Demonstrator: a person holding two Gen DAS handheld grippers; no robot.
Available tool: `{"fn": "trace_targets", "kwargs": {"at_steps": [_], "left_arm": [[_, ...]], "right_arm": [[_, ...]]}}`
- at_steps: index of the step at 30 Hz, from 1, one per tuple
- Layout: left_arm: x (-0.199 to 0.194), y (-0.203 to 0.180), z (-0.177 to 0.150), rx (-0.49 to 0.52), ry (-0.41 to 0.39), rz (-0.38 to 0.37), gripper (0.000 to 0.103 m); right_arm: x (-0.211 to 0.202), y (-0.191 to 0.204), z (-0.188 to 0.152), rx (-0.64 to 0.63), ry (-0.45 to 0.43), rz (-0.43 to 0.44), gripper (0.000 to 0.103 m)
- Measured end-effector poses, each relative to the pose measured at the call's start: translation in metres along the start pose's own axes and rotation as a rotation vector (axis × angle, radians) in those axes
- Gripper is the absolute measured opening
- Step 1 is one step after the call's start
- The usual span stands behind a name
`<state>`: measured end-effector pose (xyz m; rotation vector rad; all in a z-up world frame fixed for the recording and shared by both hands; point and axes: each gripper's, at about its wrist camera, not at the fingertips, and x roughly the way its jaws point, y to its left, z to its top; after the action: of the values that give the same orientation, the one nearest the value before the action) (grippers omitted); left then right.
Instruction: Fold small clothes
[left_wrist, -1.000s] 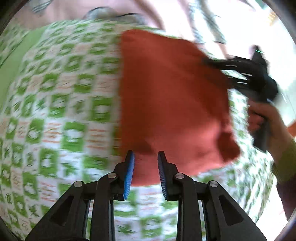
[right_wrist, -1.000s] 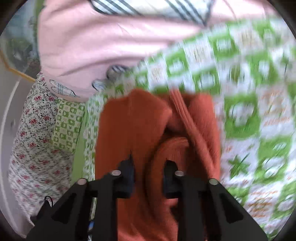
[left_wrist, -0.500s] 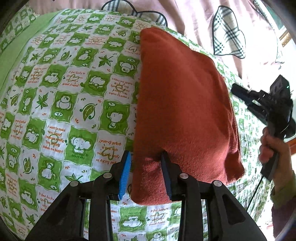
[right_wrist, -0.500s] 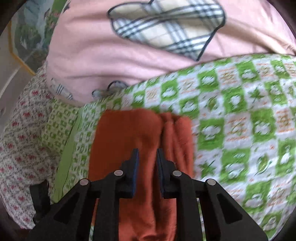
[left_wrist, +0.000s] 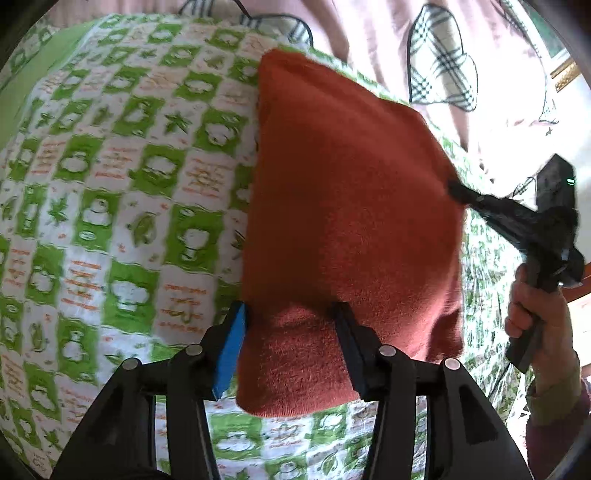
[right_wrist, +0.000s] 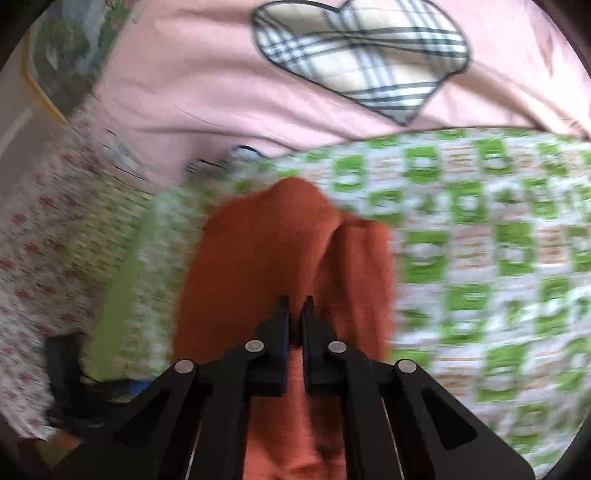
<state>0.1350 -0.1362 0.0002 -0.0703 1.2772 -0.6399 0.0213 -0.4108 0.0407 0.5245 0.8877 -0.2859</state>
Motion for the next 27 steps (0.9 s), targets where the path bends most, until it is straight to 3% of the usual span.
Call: {"fn": "trace_targets", "kwargs": {"at_steps": [4,9,17,20,27], "left_arm": [[0.014,-0.012,0.002,0.035,0.018,0.045,0.058],[0.012,-0.01,0.015,0.043,0.028,0.028,0.061],[-0.004,-0.008,0.042,0.018,-0.036,-0.014,0.061],[-0.004,-0.015,0.043,0.043,-0.04,-0.009,0.061],[0.02,-0.016,0.051,0.035,-0.016,-0.004,0.064]], "right_arm": [[0.034,-0.014,-0.01,0.031,0.078,-0.031,0.006],[0.029,-0.01,-0.01,0.063,0.053,-0.016,0.006],[-0.009,-0.008,-0.005,0.057,-0.029,0.017,0.006],[-0.019,-0.005,-0.006,0.033,-0.05,-0.021,0.006],[0.004,-0.028,-0.014,0.066,0.008,-0.11,0.006]]}}
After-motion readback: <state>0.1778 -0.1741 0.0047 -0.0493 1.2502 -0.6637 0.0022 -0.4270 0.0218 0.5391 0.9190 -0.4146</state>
